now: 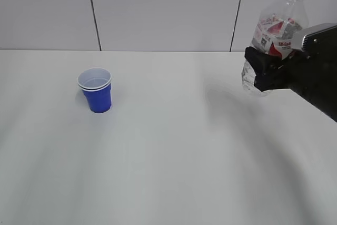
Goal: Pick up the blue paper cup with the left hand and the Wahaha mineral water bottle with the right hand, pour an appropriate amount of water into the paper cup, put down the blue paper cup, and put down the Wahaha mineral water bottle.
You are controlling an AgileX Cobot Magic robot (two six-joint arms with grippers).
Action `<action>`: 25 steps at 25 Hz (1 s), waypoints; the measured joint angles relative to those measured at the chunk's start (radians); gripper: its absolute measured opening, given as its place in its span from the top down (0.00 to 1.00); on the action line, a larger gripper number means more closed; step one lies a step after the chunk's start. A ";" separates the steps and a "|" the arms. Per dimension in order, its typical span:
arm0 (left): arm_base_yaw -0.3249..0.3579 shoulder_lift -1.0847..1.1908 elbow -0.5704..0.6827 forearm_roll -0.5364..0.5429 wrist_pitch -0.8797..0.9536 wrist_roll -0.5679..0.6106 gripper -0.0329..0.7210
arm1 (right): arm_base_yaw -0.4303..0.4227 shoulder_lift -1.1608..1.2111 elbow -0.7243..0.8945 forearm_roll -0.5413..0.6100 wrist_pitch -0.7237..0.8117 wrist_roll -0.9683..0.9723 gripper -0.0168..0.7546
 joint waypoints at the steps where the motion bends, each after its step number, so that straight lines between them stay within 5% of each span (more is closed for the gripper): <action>1: 0.000 -0.031 -0.014 0.014 0.054 0.000 0.18 | 0.000 0.000 0.000 0.000 0.000 0.002 0.34; 15: 0.000 -0.440 -0.105 0.028 0.644 0.000 0.18 | 0.001 0.000 0.000 0.000 0.000 0.021 0.34; 25: 0.000 -0.573 -0.105 -0.232 0.824 0.177 0.18 | 0.001 0.000 0.000 -0.017 0.000 0.035 0.34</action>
